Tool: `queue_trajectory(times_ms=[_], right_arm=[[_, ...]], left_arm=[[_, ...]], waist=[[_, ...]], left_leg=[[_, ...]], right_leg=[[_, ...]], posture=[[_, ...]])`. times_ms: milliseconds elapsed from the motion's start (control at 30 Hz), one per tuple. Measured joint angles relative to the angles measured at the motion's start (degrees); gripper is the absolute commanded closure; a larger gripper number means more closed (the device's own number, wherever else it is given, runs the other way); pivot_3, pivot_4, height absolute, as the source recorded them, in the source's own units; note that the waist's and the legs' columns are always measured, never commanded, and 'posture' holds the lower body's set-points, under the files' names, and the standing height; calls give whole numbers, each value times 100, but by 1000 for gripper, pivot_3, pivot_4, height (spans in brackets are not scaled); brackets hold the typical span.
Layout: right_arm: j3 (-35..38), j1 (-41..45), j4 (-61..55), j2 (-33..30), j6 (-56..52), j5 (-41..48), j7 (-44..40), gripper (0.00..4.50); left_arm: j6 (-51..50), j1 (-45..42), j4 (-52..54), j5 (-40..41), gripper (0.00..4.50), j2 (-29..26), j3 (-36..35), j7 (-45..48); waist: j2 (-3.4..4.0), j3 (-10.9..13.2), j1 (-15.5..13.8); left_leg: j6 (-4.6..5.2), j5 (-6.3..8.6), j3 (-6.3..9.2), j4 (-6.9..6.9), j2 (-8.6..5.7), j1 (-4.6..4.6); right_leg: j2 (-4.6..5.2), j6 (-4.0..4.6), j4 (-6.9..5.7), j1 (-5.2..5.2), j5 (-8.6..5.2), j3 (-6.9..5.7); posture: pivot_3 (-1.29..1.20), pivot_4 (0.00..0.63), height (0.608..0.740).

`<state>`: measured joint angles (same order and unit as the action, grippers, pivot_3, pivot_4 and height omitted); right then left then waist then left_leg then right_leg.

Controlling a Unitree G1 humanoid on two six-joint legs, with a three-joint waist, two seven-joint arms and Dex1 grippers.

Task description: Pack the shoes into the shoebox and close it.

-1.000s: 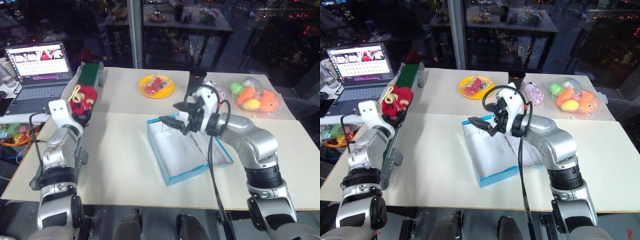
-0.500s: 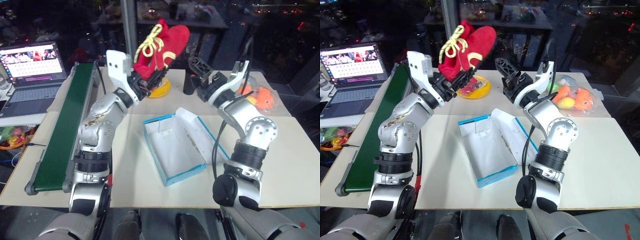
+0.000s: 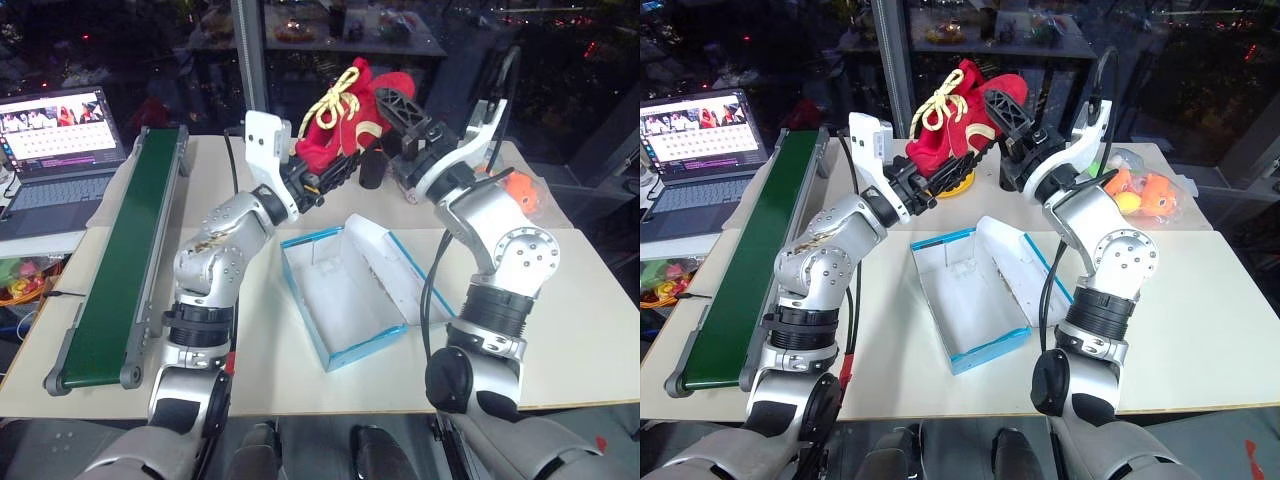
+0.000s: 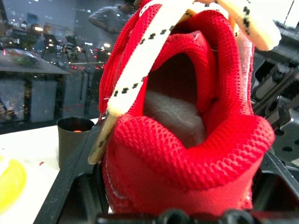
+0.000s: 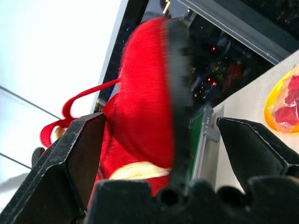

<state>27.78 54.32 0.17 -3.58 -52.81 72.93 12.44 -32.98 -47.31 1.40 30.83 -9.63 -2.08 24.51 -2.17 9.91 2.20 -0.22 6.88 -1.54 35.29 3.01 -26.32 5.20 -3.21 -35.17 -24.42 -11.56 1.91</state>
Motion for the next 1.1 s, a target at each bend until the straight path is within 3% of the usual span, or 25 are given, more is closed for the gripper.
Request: queue_trajectory(times_ms=[267, 333, 400, 433, 600, 700, 767, 967, 1100], right_arm=[[-266, -144, 1, -126, 208, -137, -38, 3041], [-320, -144, 21, -131, 252, -211, -56, 3581], [-381, -138, 60, -194, 334, -303, -126, 3925], [-406, -126, 113, -272, 415, -418, -179, 4024], [-646, -92, 422, -1042, 652, -1208, -524, 4060], [-1629, -20, 461, -2196, 680, -2361, -1158, 4061], [-2033, 103, 456, -2645, 497, -2784, -1615, 4061], [-3056, 39, 173, -2966, -518, -2949, -2893, 4061], [-3282, 6, 106, -3135, -1004, -2992, -3274, 4061]], left_arm=[[-182, 1, 110, 32, 1892, 52, 2, -55], [-251, 3, 137, 65, 902, 50, -31, -89], [-337, 23, 153, 171, 311, 48, -67, -69], [-380, 47, 192, 296, 16, 47, -140, -40], [-505, 200, 293, 494, 0, -385, -516, -20], [-516, 422, 218, 309, 0, -871, -576, 6], [-539, 623, 75, 173, 0, -1236, -663, 53], [-718, 984, 116, 117, 0, -1338, -555, 243], [-721, 1227, 170, 6, 0, -1334, -417, 236]], waist=[[0, 0, 5], [1, 0, 3], [1, 0, 1], [1, 0, 1], [4, 2, -2], [17, 11, 1], [17, 11, 30], [16, 11, 4], [16, 12, -71]], left_leg=[[0, 0, 0, 0, 1, 0], [0, 0, 1, -1, 1, 0], [0, 0, 0, 0, 0, 0], [0, 0, 0, 0, 0, -1], [0, 0, 0, -1, -1, -1], [0, 0, -5, -5, -4, -2], [0, 0, -5, -16, -1, -1], [0, 0, -5, -21, -2, -4], [-1, 0, -8, -14, -5, -5]], right_leg=[[-1, 0, 0, -1, 0, 0], [-1, 0, -1, -2, 0, 0], [0, 0, 0, -1, 0, 0], [0, 0, 1, -1, 0, 0], [1, 1, 3, -2, 0, 0], [5, 1, 5, -10, -1, 4], [0, 3, 7, -15, -2, 6], [3, 4, 8, -16, -3, 6], [8, 4, 8, -15, -3, 5]], posture=[[0, 150, 736], [0, 150, 736], [0, 150, 736], [0, 150, 736], [0, 150, 736], [0, 150, 736], [0, 150, 736], [0, 150, 736], [0, 150, 736]])
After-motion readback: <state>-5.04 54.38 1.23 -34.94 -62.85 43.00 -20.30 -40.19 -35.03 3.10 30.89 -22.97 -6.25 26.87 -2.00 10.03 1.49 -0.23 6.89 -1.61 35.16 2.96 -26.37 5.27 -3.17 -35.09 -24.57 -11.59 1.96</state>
